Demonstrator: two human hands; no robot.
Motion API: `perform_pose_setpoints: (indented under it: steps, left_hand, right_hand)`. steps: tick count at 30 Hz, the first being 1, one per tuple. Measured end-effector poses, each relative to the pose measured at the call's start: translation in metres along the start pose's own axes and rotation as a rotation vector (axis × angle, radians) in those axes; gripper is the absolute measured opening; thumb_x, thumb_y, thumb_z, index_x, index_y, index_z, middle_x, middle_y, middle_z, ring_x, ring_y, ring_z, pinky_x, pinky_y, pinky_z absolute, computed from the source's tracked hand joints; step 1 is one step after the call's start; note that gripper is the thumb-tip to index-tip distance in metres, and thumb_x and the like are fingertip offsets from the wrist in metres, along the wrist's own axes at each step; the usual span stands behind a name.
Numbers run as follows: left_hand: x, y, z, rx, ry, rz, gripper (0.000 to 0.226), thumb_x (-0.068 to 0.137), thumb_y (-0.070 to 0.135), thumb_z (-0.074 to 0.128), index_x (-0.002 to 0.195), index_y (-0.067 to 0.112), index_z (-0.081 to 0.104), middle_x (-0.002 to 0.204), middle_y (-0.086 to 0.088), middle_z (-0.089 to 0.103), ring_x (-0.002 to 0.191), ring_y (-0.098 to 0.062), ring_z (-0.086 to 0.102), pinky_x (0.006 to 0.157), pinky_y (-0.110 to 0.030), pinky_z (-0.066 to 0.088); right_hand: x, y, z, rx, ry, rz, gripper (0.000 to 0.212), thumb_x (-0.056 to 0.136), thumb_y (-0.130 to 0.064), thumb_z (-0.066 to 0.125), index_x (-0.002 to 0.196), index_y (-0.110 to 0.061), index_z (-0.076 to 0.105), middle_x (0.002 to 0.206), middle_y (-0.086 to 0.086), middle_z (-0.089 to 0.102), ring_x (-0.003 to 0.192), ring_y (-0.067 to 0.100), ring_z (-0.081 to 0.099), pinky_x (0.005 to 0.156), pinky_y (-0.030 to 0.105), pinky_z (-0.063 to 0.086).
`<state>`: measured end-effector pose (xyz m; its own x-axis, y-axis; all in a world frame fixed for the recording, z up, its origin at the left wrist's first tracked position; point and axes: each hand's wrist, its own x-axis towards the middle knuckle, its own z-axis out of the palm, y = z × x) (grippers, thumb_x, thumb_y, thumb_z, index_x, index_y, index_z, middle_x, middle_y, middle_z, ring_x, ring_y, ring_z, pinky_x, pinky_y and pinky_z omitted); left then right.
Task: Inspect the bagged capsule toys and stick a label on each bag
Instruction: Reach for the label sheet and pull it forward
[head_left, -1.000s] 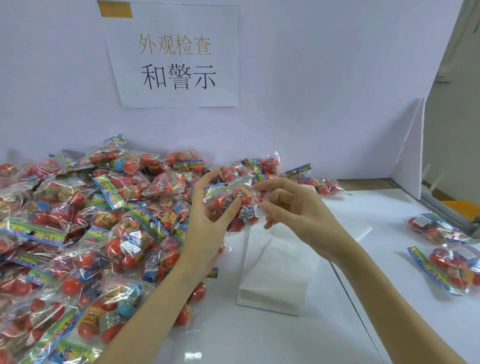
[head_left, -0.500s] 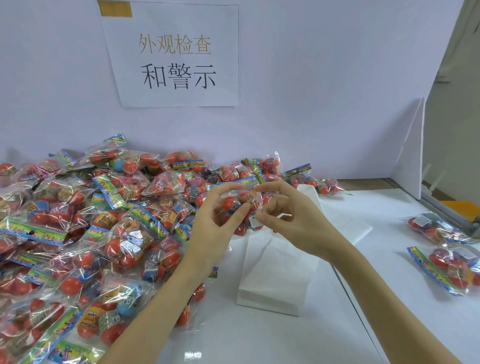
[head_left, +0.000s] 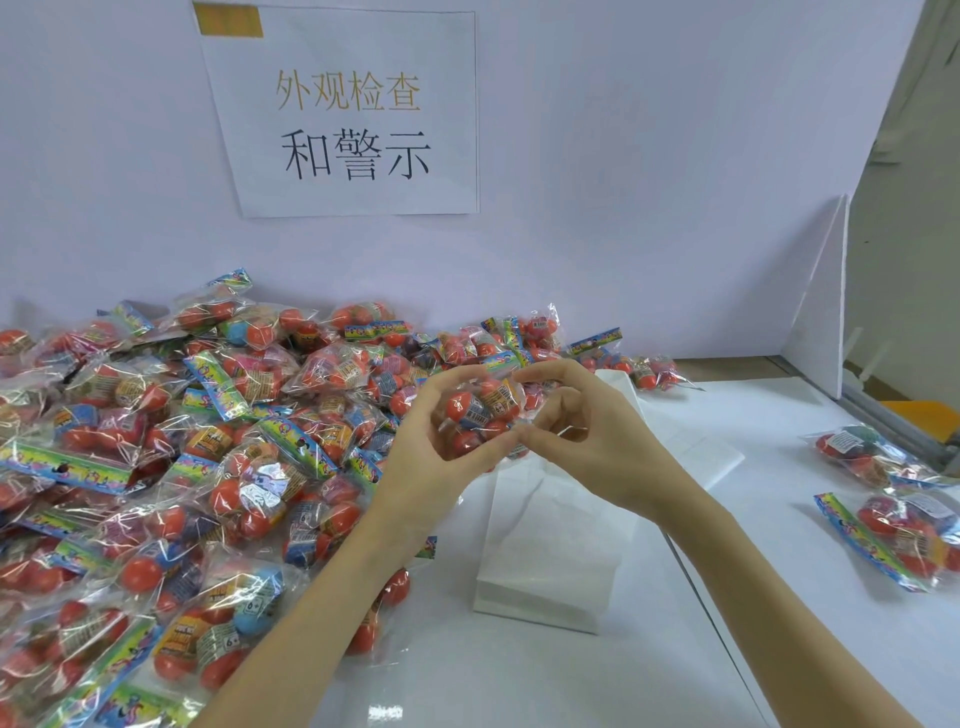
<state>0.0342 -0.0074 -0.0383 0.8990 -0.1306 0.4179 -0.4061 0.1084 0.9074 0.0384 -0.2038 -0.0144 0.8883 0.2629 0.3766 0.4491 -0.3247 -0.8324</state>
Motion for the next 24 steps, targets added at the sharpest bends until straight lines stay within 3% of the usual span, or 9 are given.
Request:
perform_pose_setpoints:
  steps: [2,5,9,13,16,20,24]
  left_hand:
    - [0.0,-0.001,0.0,-0.017,-0.027,0.002,0.06,0.085,0.018,0.084,0.137,0.028,0.058,0.131,0.013,0.063,0.104,-0.014,0.069,0.079,-0.029,0.059]
    - [0.0,-0.005,-0.001,-0.031,-0.055,0.001,0.059,0.091,0.006,0.078,0.14,0.03,0.055,0.126,0.012,0.067,0.087,-0.012,0.071,0.074,-0.026,0.058]
    - [0.003,-0.009,-0.004,-0.102,-0.033,0.005,0.071,0.092,0.0,0.075,0.146,0.036,0.047,0.125,-0.004,0.071,0.098,-0.023,0.074,0.078,-0.029,0.059]
    - [0.005,-0.011,-0.006,-0.174,0.004,-0.011,0.095,0.084,0.012,0.084,0.151,0.056,0.034,0.13,-0.013,0.069,0.112,-0.03,0.071,0.094,-0.045,0.053]
    - [0.006,-0.013,-0.007,-0.158,-0.02,0.017,0.103,0.089,0.008,0.082,0.155,0.06,0.022,0.131,-0.014,0.07,0.117,-0.036,0.069,0.1,-0.049,0.055]
    - [0.006,-0.013,-0.007,-0.141,0.007,0.038,0.106,0.089,0.01,0.082,0.153,0.064,0.018,0.12,-0.016,0.072,0.103,-0.03,0.072,0.088,-0.035,0.059]
    - [0.005,-0.01,-0.004,-0.193,0.05,0.027,0.108,0.087,0.004,0.081,0.151,0.067,0.021,0.115,-0.022,0.067,0.093,-0.025,0.07,0.085,-0.036,0.057]
  right_hand:
    - [0.0,0.001,-0.002,-0.006,0.003,0.005,0.042,0.093,-0.014,0.077,0.126,-0.032,0.06,0.072,-0.009,0.07,0.073,0.009,0.069,0.07,0.019,0.053]
    - [-0.001,0.003,-0.004,-0.059,0.001,0.032,0.041,0.092,-0.022,0.079,0.125,-0.035,0.059,0.073,-0.009,0.07,0.072,0.006,0.067,0.068,0.017,0.051]
    - [-0.001,0.006,-0.009,-0.196,0.03,0.139,0.042,0.086,-0.053,0.078,0.122,-0.041,0.06,0.078,-0.008,0.059,0.069,0.005,0.055,0.065,0.022,0.049]
    - [-0.001,-0.002,-0.008,0.177,-0.04,0.345,0.057,0.084,-0.069,0.057,0.119,-0.025,0.068,0.093,0.004,0.067,0.076,0.012,0.067,0.065,0.026,0.055]
    - [-0.001,-0.007,-0.004,0.431,-0.109,0.426,0.069,0.092,-0.065,0.054,0.119,-0.004,0.069,0.093,0.011,0.069,0.08,0.027,0.072,0.063,0.03,0.056]
    - [-0.003,-0.007,0.007,0.256,-0.094,0.303,0.04,0.098,-0.043,0.065,0.105,-0.003,0.07,0.079,0.009,0.072,0.072,0.025,0.071,0.064,0.028,0.056]
    - [-0.003,-0.007,0.009,0.305,-0.045,0.294,0.035,0.097,-0.03,0.069,0.096,0.004,0.068,0.077,0.008,0.073,0.071,0.024,0.071,0.066,0.027,0.057]
